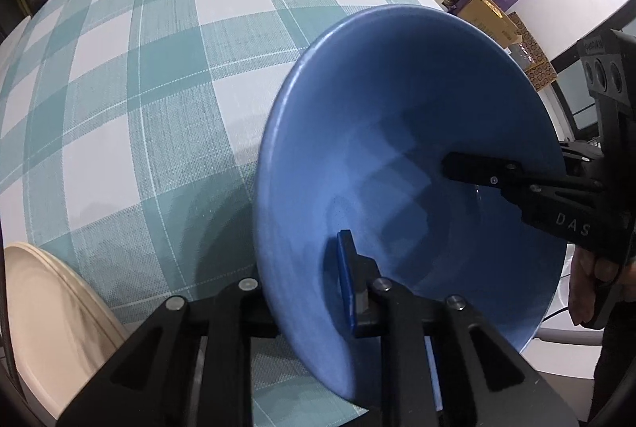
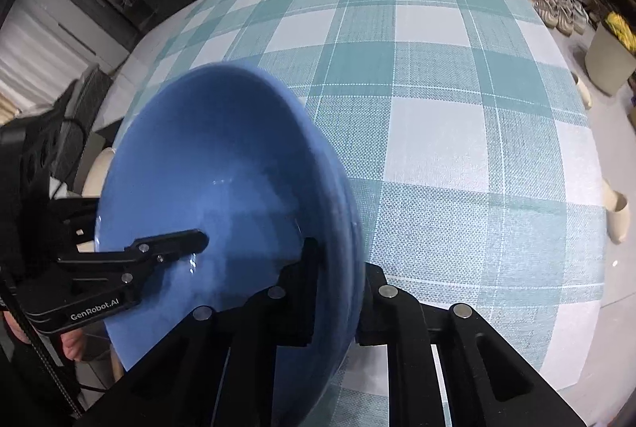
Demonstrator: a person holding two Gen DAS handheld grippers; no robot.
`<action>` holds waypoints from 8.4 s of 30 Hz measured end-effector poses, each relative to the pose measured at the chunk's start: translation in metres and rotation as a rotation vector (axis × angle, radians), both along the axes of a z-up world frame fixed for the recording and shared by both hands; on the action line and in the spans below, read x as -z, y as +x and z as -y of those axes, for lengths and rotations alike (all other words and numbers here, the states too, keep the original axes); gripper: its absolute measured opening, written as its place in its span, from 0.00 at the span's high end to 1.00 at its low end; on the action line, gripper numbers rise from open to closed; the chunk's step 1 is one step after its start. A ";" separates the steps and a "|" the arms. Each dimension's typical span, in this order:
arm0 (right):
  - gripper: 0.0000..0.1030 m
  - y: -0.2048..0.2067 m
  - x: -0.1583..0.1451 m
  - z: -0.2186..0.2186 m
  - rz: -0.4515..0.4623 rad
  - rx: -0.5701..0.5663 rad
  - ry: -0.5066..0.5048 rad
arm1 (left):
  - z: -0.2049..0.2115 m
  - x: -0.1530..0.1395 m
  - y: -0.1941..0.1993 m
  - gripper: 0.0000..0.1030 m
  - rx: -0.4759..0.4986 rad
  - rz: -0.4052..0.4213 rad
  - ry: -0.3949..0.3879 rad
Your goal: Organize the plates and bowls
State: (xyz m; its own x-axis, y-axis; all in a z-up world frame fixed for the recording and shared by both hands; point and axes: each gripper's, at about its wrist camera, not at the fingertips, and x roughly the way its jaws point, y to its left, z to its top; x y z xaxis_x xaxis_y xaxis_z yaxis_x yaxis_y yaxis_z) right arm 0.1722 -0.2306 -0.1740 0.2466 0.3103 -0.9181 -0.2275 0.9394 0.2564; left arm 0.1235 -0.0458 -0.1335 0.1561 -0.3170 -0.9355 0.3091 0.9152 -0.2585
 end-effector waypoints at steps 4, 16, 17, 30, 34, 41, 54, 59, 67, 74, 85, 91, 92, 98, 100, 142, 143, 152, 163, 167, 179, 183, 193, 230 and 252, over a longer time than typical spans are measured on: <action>0.89 0.003 0.002 0.006 -0.029 0.031 0.048 | -0.008 0.001 0.002 0.81 -0.022 -0.050 -0.062; 0.88 0.012 0.004 0.021 -0.109 0.097 0.148 | -0.018 -0.001 0.006 0.81 -0.034 -0.142 -0.150; 0.88 0.012 0.004 0.022 -0.110 0.098 0.148 | -0.018 -0.002 0.005 0.81 -0.036 -0.144 -0.150; 0.88 0.024 -0.011 0.017 -0.141 0.068 0.126 | -0.022 -0.008 0.018 0.81 -0.040 -0.188 -0.156; 0.88 0.030 -0.011 0.014 -0.168 0.066 0.151 | -0.026 -0.009 0.020 0.81 -0.051 -0.201 -0.146; 0.88 0.039 -0.010 -0.002 -0.204 0.049 0.144 | -0.037 -0.006 0.025 0.81 -0.084 -0.249 -0.165; 0.88 0.051 -0.047 -0.064 -0.170 -0.054 0.099 | -0.073 -0.037 0.013 0.81 -0.157 -0.197 -0.124; 0.88 0.052 -0.052 -0.094 -0.188 -0.091 0.113 | -0.099 -0.042 0.006 0.81 -0.211 -0.205 -0.145; 0.88 0.047 -0.057 -0.158 -0.231 -0.177 0.091 | -0.151 -0.049 -0.018 0.81 -0.304 -0.209 -0.159; 0.88 0.040 -0.065 -0.210 -0.231 -0.262 0.071 | -0.189 -0.052 -0.038 0.81 -0.374 -0.205 -0.163; 0.88 0.021 -0.041 -0.271 -0.288 -0.332 0.043 | -0.236 -0.032 -0.068 0.81 -0.466 -0.240 -0.137; 0.88 0.019 -0.025 -0.287 -0.302 -0.351 0.034 | -0.248 -0.019 -0.072 0.81 -0.491 -0.256 -0.134; 0.88 0.018 -0.023 -0.289 -0.306 -0.349 0.033 | -0.249 -0.017 -0.073 0.81 -0.493 -0.259 -0.133; 0.88 0.015 -0.020 -0.289 -0.310 -0.362 0.028 | -0.253 -0.011 -0.077 0.81 -0.489 -0.271 -0.132; 0.88 0.015 -0.018 -0.289 -0.311 -0.360 0.026 | -0.254 -0.009 -0.076 0.81 -0.492 -0.276 -0.135; 0.26 -0.038 -0.106 -0.275 0.261 -0.523 -0.048 | -0.260 -0.066 -0.096 0.49 -0.601 0.020 0.057; 0.23 -0.042 -0.109 -0.274 0.288 -0.523 -0.050 | -0.259 -0.070 -0.099 0.46 -0.603 0.043 0.054; 0.15 -0.092 -0.135 -0.249 0.514 -0.469 0.005 | -0.238 -0.110 -0.148 0.21 -0.666 0.373 0.045; 0.08 -0.112 -0.131 -0.205 0.589 -0.255 0.082 | -0.191 -0.135 -0.190 0.06 -0.618 0.644 0.112; 0.08 -0.130 -0.137 -0.196 0.616 -0.256 0.106 | -0.180 -0.140 -0.201 0.05 -0.620 0.701 0.158; 0.06 -0.205 -0.183 -0.182 0.681 -0.268 0.169 | -0.150 -0.166 -0.243 0.00 -0.619 0.856 0.219; 0.04 -0.222 -0.189 -0.176 0.692 -0.243 0.172 | -0.149 -0.166 -0.251 0.00 -0.640 0.858 0.201; 0.02 -0.221 -0.148 -0.168 0.715 -0.166 0.117 | -0.143 -0.145 -0.247 0.00 -0.675 0.854 0.237; 0.02 -0.207 -0.114 -0.158 0.803 -0.104 0.067 | -0.149 -0.113 -0.230 0.00 -0.668 0.777 0.162; 0.02 -0.210 -0.107 -0.159 0.817 -0.084 0.060 | -0.147 -0.103 -0.224 0.00 -0.656 0.755 0.177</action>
